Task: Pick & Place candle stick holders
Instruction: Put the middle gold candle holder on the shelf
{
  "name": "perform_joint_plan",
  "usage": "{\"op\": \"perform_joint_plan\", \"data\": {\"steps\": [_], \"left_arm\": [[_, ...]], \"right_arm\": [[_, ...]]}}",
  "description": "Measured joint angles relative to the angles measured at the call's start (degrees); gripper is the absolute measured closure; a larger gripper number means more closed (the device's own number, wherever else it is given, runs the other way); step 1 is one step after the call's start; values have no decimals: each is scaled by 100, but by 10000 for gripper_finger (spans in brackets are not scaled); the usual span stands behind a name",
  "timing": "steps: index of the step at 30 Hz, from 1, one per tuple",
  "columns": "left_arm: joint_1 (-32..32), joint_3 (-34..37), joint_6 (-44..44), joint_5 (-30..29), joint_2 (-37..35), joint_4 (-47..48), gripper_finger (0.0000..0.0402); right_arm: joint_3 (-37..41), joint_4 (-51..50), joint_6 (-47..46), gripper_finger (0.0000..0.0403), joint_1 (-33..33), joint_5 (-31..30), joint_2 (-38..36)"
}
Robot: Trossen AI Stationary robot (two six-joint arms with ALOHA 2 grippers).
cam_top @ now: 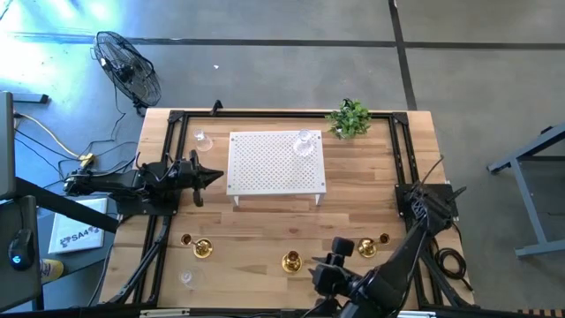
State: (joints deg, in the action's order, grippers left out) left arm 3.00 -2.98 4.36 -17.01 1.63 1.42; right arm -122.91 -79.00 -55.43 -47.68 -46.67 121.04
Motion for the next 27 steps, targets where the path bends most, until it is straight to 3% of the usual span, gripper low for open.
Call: {"op": "perform_joint_plan", "data": {"steps": [8, 18, 27], "left_arm": [[-1, 4, 1, 482, 0, -48, 400], [0, 7, -222, 659, 0, -287, 400], [0, -7, -461, 1631, -2, -1270, 400]], "right_arm": [[2, -17, -829, 269, -2, -326, 423], [2, -39, -1721, 269, -91, -633, 781], [2, 136, -1978, 269, -151, -1076, 1183]]}}
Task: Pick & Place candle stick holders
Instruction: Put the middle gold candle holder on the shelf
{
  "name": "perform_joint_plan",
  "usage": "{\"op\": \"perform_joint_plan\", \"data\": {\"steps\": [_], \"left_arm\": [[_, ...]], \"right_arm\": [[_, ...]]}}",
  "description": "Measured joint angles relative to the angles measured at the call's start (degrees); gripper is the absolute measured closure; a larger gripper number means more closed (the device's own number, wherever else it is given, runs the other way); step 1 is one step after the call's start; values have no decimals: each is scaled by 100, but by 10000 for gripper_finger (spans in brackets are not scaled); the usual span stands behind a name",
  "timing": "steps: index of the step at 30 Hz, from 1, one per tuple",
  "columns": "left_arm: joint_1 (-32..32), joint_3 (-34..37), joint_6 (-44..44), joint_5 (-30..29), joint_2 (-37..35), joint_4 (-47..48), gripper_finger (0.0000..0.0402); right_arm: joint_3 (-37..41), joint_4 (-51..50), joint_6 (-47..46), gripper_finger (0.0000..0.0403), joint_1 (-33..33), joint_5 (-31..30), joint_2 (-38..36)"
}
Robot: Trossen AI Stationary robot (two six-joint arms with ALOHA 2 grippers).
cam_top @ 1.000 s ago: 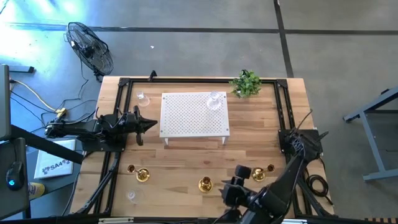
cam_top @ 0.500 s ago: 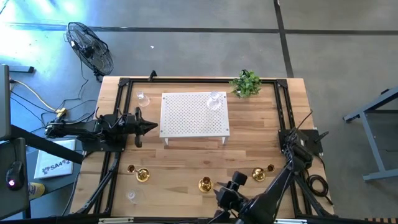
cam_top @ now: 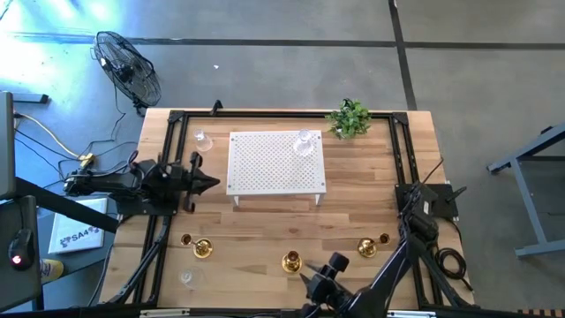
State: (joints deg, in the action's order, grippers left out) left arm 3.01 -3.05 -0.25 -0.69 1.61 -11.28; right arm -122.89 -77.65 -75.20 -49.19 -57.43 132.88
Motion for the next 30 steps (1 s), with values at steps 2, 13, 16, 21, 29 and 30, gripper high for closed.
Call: {"op": "perform_joint_plan", "data": {"steps": [2, 13, 16, 21, 29, 30], "left_arm": [[0, -2, 0, 129, 0, -84, 400], [0, -5, 2, 182, 0, -117, 400], [0, -7, 2, 182, 0, -159, 400], [0, -8, 3, 182, 0, -211, 400], [0, -11, 4, 182, 0, -213, 400], [0, -11, 4, 183, 0, -213, 400]], "right_arm": [[0, 38, 2, 269, 2, -55, 90], [0, 92, -177, 269, 51, -8, 184], [0, 100, -228, 269, 106, 62, 184], [0, 128, -313, 269, 122, -186, 188], [404, 378, -828, 269, 118, -483, 239], [510, 458, -931, 269, 122, -498, 239]]}}
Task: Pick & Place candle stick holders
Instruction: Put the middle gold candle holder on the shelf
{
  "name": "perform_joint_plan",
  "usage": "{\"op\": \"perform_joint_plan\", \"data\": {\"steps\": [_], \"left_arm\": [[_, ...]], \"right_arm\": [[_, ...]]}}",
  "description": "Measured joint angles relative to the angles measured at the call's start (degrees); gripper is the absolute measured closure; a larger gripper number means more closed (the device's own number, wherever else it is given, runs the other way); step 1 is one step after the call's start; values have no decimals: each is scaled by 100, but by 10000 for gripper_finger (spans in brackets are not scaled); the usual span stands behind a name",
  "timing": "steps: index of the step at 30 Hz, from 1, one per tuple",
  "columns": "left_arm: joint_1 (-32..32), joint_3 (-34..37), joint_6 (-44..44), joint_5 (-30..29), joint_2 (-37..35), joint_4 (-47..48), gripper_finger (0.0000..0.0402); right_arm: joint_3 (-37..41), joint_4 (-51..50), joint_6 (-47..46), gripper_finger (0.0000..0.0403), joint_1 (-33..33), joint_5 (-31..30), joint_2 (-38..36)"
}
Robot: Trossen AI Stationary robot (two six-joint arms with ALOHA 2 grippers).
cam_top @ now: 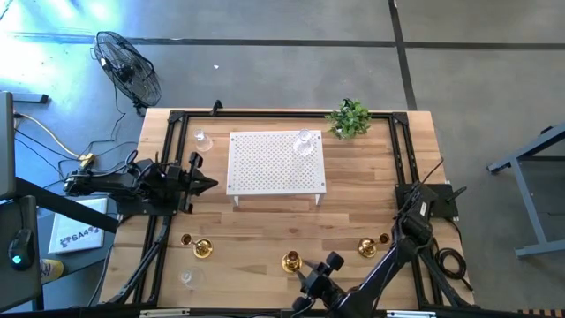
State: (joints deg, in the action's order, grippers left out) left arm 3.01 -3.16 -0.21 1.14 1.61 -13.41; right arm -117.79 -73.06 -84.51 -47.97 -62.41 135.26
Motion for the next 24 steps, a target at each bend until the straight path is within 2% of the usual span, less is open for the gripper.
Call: {"op": "perform_joint_plan", "data": {"steps": [10, 24], "left_arm": [[0, -3, 0, -2, 0, -16, 400], [0, -4, 46, -17, 0, -20, 400]], "right_arm": [[625, 355, -57, 269, 20, -128, -177], [625, 570, 9, 270, 76, -253, -179]]}}
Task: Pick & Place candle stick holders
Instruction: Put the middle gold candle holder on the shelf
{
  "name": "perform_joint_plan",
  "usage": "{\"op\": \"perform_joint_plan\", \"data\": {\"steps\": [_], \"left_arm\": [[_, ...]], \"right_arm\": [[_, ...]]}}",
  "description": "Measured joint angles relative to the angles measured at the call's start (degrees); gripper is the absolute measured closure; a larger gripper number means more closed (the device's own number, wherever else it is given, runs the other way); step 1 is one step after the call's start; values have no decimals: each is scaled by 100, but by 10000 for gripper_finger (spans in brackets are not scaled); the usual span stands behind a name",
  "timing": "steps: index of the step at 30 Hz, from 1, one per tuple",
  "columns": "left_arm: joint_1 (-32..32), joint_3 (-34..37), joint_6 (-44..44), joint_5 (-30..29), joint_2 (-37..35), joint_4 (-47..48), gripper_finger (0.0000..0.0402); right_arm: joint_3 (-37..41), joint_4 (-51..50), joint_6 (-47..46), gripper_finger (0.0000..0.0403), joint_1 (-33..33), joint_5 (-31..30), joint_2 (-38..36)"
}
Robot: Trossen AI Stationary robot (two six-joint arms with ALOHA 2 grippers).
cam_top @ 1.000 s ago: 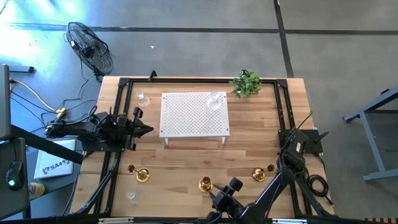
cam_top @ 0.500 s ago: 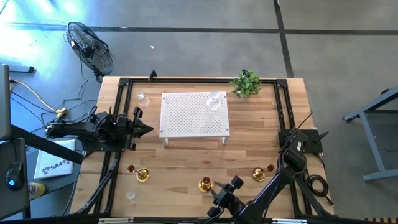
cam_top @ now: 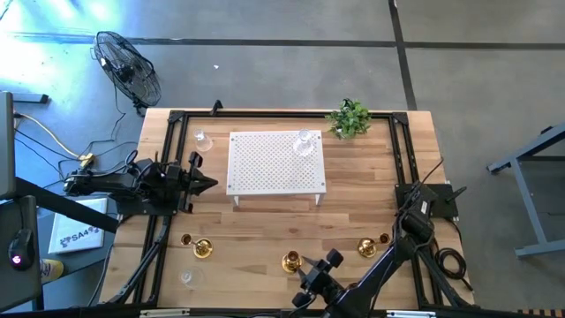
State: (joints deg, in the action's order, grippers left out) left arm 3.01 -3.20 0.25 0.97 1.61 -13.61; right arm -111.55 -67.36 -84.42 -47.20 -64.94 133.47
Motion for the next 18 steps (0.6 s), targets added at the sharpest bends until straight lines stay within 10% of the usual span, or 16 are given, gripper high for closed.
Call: {"op": "perform_joint_plan", "data": {"steps": [18], "left_arm": [[0, 0, 0, 12, 0, 0, 400]], "right_arm": [[0, 155, 183, 270, 92, -44, 0]]}}
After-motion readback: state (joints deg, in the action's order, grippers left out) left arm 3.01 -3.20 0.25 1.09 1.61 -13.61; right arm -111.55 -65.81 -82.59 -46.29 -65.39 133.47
